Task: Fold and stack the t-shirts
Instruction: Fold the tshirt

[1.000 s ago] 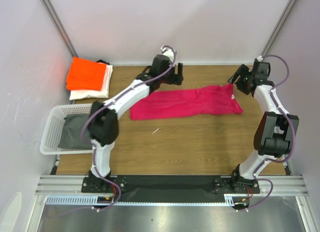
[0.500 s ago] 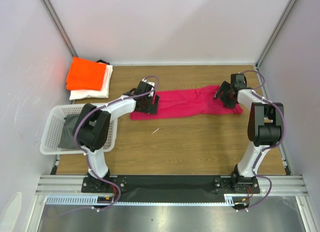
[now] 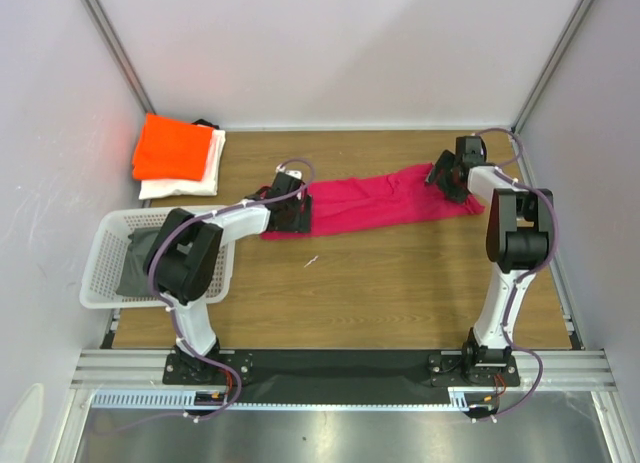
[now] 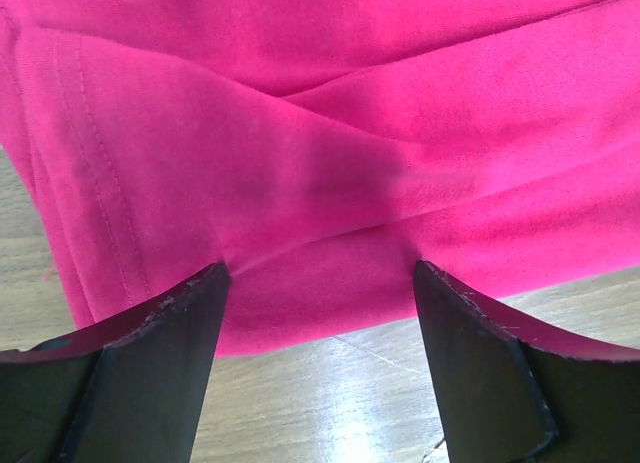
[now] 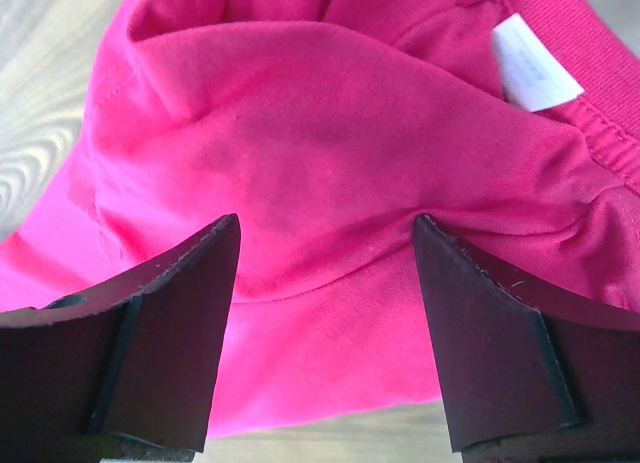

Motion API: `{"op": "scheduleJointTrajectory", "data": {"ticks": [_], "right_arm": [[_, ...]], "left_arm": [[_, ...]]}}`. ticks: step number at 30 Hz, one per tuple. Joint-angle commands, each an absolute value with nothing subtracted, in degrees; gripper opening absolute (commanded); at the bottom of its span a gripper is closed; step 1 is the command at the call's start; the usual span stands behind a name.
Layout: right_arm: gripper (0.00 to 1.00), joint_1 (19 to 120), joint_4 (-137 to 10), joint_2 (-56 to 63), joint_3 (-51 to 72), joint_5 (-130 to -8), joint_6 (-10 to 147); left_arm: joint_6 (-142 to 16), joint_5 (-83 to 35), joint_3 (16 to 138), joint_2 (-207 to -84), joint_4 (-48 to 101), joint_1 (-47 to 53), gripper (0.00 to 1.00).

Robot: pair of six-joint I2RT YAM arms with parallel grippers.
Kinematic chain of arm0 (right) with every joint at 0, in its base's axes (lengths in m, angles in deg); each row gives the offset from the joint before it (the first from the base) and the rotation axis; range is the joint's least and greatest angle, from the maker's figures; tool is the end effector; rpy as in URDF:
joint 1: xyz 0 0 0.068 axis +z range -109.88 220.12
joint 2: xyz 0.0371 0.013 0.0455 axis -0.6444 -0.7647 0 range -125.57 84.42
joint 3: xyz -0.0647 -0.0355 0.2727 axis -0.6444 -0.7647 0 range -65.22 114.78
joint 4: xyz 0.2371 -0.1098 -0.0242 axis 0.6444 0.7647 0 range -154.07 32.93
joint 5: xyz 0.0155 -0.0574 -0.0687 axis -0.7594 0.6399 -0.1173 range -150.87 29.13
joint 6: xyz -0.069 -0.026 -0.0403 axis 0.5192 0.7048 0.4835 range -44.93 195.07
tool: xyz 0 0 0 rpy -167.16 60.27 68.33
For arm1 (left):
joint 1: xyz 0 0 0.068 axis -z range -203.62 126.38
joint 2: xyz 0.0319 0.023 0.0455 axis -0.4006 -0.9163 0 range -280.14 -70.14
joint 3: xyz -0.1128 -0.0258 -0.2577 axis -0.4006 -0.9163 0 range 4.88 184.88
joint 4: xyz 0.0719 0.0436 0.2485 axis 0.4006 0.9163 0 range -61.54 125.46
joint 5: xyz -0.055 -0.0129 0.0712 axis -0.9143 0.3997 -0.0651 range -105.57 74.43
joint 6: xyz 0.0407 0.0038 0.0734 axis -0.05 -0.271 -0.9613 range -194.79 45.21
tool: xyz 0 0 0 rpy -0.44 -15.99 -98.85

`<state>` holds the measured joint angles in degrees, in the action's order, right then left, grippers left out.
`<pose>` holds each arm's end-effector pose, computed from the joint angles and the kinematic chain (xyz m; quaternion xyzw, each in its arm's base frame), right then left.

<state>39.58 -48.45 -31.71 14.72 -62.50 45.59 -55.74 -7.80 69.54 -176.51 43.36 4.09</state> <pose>0.4659 -0.0024 0.1467 0.2402 0.9138 0.0948 0.3134 0.3602 -0.1780 0.1349 0.0527 0.9544 -0.0543 0.2889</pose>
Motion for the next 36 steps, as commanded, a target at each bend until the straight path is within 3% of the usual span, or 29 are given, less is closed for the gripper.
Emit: {"op": "scheduleJointTrajectory", "data": {"ticks": [1,7,19,28,36], "right_arm": [[0.75,39.9,-49.5,-36.0,18.8,-61.1,47.7],[0.75,41.5,-50.4,-41.7,25.2,-62.9,49.5],[0.76,46.7,-49.3,-50.9,37.3,-69.8,50.5],[0.78,53.0,-46.4,-59.4,50.1,-71.3,53.0],[0.79,56.9,-38.1,-61.8,64.7,-74.4,55.2]], "left_arm": [[-51.8,-12.7,65.4,-177.2,44.2,3.9,0.8],[-47.5,-15.0,60.4,-171.3,46.4,7.9,0.78],[-34.7,-23.9,56.1,-165.7,51.7,30.2,0.76],[-37.4,-32.2,62.2,-174.4,46.6,45.0,0.75],[-43.4,-25.2,70.0,-172.4,51.9,47.1,0.77]]}}
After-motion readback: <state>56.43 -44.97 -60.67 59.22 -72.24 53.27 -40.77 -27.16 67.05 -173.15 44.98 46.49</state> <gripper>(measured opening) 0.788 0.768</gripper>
